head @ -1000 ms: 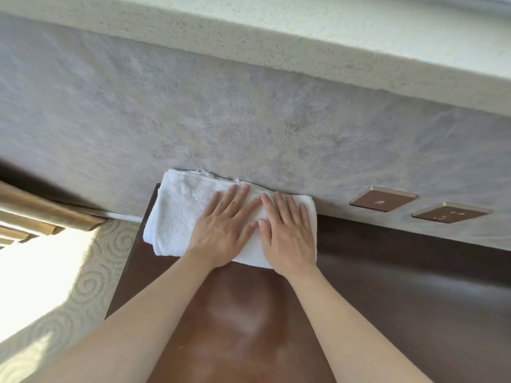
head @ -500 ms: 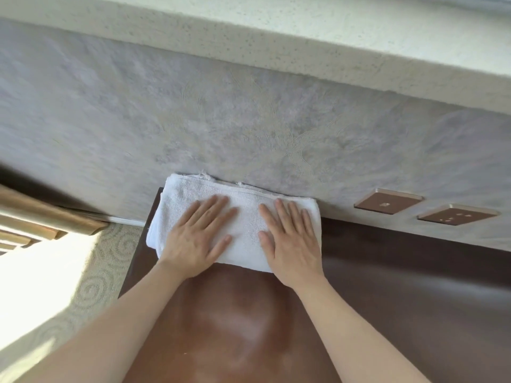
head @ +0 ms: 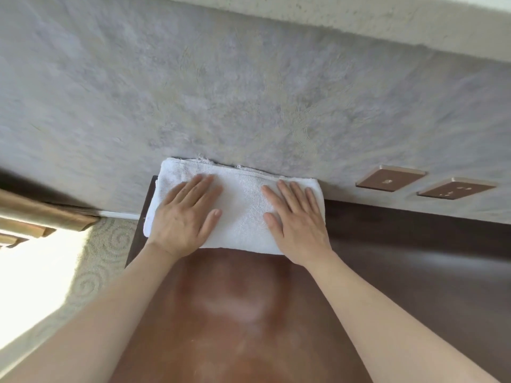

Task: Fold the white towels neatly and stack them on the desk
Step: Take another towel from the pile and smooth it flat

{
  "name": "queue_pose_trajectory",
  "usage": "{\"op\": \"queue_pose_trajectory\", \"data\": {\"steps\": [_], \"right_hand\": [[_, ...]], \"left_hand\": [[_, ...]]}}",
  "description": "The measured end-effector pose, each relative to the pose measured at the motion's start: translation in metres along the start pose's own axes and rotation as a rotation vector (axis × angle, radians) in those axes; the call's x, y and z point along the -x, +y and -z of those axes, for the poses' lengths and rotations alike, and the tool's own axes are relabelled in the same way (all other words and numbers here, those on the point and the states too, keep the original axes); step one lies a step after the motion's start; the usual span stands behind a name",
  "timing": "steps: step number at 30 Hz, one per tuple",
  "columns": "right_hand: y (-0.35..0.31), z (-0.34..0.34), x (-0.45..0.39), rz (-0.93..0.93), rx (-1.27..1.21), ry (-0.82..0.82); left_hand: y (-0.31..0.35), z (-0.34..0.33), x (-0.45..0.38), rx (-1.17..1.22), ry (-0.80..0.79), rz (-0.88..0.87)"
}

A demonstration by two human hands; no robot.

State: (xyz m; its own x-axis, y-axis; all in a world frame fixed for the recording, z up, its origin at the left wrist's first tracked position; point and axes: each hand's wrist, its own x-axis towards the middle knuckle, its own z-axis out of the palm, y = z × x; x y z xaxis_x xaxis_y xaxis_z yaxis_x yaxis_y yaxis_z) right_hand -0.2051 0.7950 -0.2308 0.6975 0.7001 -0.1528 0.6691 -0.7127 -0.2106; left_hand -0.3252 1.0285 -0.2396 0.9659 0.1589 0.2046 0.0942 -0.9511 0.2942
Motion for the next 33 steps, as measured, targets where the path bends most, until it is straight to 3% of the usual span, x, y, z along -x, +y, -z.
{"op": "queue_pose_trajectory", "data": {"steps": [6, 15, 19, 33], "right_hand": [[0.011, 0.021, 0.025, -0.143, -0.023, -0.053], [0.066, 0.079, 0.118, -0.309, -0.056, 0.089], [0.104, 0.11, 0.179, -0.411, -0.051, 0.09], [0.293, 0.179, 0.544, -0.874, -0.187, 0.385]], "left_hand": [[0.088, -0.019, -0.022, 0.113, -0.18, 0.073], [0.202, 0.0, -0.042, 0.057, -0.339, -0.096], [0.267, 0.015, -0.04, 0.051, -0.319, -0.123], [0.656, -0.007, 0.019, -0.083, -0.349, -0.675]]}}
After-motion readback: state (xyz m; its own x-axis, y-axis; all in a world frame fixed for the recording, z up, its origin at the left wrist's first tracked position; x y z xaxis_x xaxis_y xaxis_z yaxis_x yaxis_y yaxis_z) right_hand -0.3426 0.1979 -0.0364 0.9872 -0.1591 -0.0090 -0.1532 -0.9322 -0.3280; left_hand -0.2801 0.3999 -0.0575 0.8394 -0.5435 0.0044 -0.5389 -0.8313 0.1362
